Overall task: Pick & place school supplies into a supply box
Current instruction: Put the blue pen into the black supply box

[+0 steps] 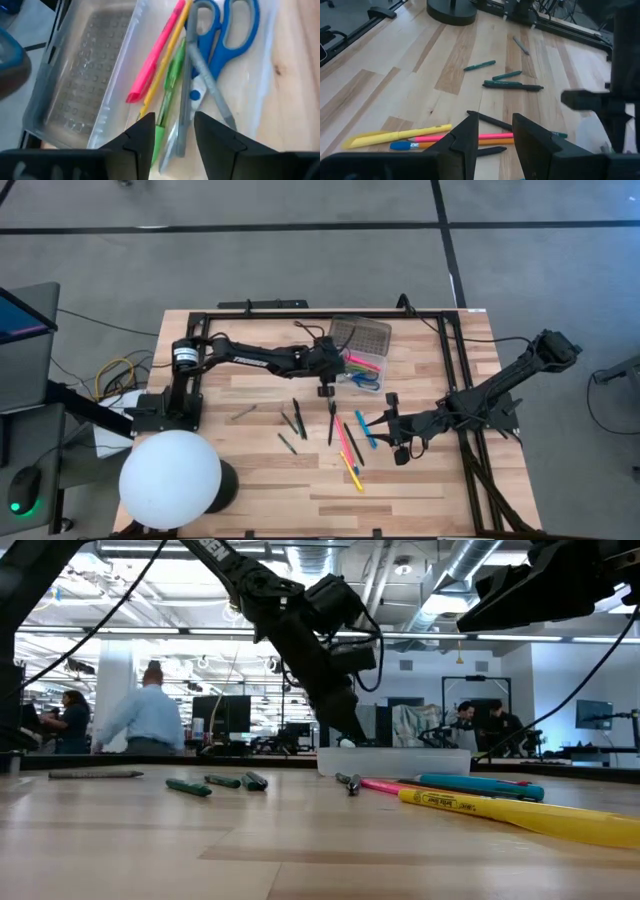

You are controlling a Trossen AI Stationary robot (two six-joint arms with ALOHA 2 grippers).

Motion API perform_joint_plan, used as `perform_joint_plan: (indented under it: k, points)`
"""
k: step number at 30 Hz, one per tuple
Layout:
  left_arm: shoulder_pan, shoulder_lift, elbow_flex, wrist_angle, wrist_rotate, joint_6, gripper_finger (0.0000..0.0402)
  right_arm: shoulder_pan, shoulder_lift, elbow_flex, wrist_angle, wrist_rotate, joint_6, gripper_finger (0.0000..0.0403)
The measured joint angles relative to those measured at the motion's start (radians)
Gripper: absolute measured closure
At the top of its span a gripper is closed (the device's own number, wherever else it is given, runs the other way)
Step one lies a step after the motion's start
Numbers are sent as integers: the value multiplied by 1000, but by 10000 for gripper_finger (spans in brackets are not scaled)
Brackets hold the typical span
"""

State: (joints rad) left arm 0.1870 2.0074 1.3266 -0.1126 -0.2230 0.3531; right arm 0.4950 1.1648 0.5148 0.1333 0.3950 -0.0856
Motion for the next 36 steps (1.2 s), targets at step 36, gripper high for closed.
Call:
perform_joint_plan:
  k: [36]
  points:
    - [-257,-1132,-971,215,132,-174,315,-126,262,6,62,48,618,291]
